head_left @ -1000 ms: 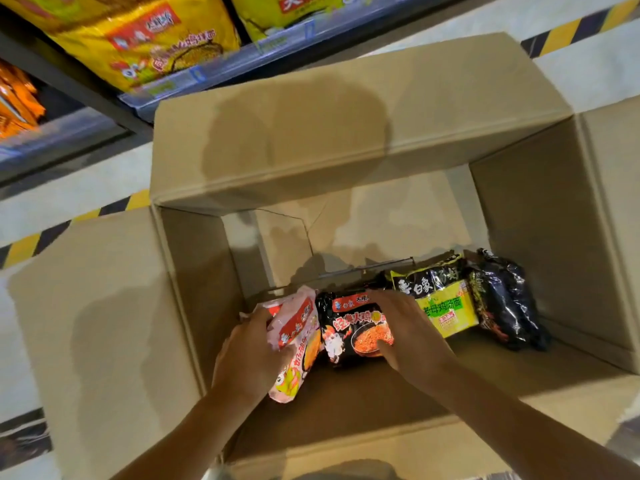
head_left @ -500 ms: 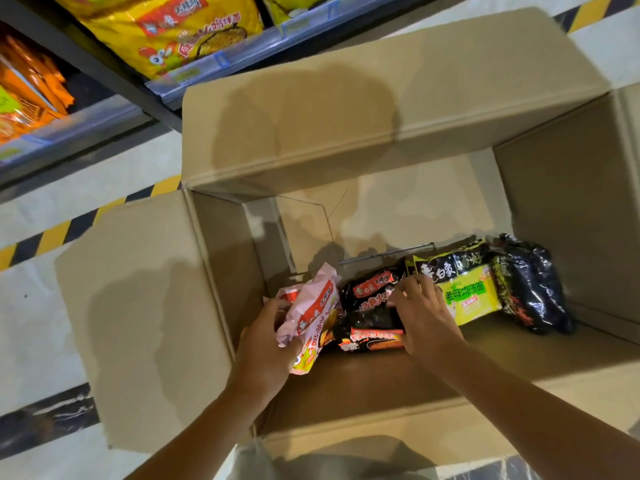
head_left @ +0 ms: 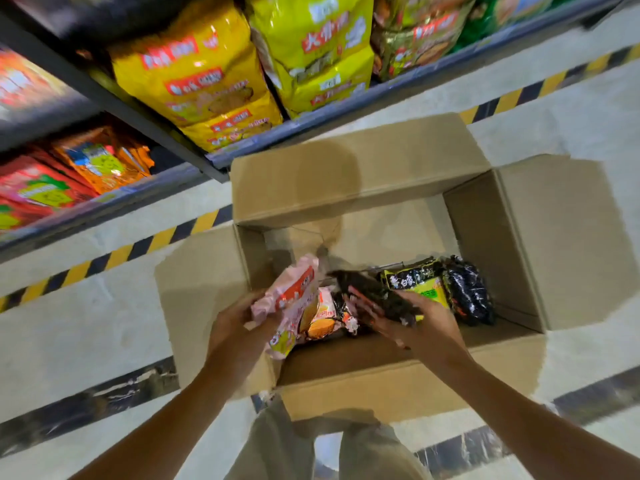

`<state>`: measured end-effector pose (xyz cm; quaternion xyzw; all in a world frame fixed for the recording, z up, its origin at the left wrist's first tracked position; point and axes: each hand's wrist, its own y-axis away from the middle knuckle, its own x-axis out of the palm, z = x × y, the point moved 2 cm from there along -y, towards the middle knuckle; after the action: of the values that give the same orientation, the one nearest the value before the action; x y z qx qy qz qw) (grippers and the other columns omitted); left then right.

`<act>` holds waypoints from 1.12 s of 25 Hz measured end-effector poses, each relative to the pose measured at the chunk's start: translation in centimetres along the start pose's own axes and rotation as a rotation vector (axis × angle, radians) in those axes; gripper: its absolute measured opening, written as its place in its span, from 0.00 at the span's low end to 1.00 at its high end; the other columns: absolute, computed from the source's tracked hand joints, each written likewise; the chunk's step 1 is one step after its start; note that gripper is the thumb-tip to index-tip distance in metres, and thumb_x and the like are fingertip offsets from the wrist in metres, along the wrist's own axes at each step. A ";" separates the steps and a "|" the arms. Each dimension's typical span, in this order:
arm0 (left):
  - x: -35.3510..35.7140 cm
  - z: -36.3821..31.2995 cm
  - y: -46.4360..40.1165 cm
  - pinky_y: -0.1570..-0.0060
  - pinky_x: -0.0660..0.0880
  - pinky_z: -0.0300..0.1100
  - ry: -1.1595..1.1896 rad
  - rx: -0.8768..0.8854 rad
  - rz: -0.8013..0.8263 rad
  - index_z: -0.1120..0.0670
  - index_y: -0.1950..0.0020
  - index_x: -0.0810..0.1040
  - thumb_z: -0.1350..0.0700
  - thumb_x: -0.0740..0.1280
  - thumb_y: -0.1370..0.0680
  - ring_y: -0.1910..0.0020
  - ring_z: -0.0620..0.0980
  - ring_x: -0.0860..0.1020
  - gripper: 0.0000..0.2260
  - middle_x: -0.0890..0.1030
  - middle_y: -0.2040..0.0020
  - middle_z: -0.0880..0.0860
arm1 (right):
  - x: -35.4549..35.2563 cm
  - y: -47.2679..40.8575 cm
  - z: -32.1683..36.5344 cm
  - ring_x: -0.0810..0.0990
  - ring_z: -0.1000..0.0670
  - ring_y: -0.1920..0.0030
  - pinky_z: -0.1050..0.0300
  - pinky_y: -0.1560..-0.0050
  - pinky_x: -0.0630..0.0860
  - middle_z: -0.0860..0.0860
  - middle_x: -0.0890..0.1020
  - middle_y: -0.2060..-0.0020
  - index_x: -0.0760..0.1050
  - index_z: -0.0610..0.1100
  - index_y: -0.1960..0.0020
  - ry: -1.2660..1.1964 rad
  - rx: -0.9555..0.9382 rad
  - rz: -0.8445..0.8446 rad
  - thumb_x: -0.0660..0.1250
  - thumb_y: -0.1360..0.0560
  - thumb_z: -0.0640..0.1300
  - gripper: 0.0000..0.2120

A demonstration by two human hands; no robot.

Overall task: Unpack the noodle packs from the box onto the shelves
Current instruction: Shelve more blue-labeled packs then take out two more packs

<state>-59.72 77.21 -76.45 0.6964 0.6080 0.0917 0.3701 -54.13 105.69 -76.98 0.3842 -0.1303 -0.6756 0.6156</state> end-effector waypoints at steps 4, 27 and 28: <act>-4.4 -10.5 6.2 0.53 0.82 0.48 0.107 0.099 0.000 0.53 0.48 0.84 0.61 0.73 0.24 0.52 0.49 0.84 0.07 0.87 0.52 0.51 | -5.5 6.6 10.5 0.79 0.54 0.65 0.68 0.67 0.75 0.49 0.85 0.62 0.83 0.45 0.50 -0.226 -0.081 -0.042 0.78 0.30 0.38 0.10; -25.0 -44.8 43.8 0.56 0.80 0.37 0.433 0.508 -0.420 0.59 0.40 0.79 0.53 0.69 0.22 0.50 0.50 0.84 0.15 0.86 0.48 0.55 | -22.4 38.2 47.2 0.86 0.42 0.50 0.52 0.57 0.83 0.48 0.88 0.54 0.81 0.45 0.46 -0.483 -0.563 -0.020 0.72 0.26 0.50 0.12; -26.3 -45.0 44.9 0.55 0.81 0.39 0.463 0.515 -0.448 0.59 0.39 0.79 0.53 0.69 0.22 0.50 0.51 0.84 0.15 0.86 0.48 0.54 | -22.0 38.8 48.5 0.86 0.42 0.49 0.51 0.54 0.84 0.48 0.88 0.53 0.81 0.45 0.45 -0.478 -0.586 0.000 0.72 0.26 0.52 0.14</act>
<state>-57.16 71.97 -7.94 0.5777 0.8148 0.0078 0.0481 -59.88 103.73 -11.37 0.0234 -0.0714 -0.7546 0.6518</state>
